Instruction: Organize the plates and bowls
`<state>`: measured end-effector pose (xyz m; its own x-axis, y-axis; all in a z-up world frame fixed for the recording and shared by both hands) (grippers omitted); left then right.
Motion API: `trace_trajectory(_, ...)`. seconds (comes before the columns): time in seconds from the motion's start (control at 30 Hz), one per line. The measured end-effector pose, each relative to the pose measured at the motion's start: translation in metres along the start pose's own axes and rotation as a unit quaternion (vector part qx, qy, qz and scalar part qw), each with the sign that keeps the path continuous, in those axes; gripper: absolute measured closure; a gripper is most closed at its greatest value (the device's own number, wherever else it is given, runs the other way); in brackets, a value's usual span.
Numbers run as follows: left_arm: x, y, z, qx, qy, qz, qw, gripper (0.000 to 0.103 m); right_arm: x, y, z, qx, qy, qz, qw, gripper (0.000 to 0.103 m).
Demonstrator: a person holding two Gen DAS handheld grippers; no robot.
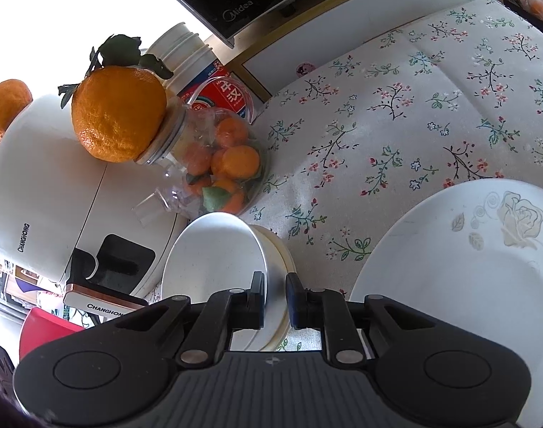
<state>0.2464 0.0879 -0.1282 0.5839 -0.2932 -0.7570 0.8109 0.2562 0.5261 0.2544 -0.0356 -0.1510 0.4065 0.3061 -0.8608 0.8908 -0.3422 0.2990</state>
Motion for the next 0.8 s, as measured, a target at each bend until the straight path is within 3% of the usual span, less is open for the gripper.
trace_trajectory(0.17,0.000,0.001,0.000,0.010,0.007,0.003,0.9999,0.089,0.000,0.000,-0.001,-0.001,0.001,-0.002,1.000,0.088)
trace_trajectory(0.23,0.000,0.002,-0.001,0.015,0.017,0.004,0.9997,0.074,0.000,-0.001,-0.001,0.000,0.003,-0.005,1.000,0.087)
trace_trajectory(0.37,0.001,0.002,-0.005,0.007,0.014,0.000,0.9999,0.074,0.000,0.000,0.000,0.000,-0.003,-0.001,1.000,0.081)
trace_trajectory(0.47,-0.003,0.005,-0.007,0.003,0.015,0.008,0.9998,0.076,-0.001,0.001,0.002,0.002,-0.003,0.001,1.000,0.081)
trace_trajectory(0.53,-0.006,0.008,-0.007,0.005,0.015,0.019,0.9997,0.088,-0.001,0.002,0.002,0.002,0.000,0.003,1.000,0.081)
trace_trajectory(0.6,-0.007,0.010,-0.006,0.011,0.017,0.024,0.9995,0.091,-0.002,0.003,0.002,0.000,0.000,0.008,1.000,0.082)
trace_trajectory(0.8,-0.005,0.009,-0.001,0.033,0.018,0.023,0.9990,0.098,-0.001,0.003,-0.001,-0.013,0.005,0.016,1.000,0.093)
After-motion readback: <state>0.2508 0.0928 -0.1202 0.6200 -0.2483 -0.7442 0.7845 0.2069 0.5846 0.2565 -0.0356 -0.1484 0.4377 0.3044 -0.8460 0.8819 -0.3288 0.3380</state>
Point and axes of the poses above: each gripper's, at about its wrist camera, not at the fingertips, and x roughly the way its jaws point, z to its right, y to its top, the point moved 10 cm from there along x, roughly the way its jaws point, and after that the axes turned 13 degrees about -y, right-handed, at the moved point
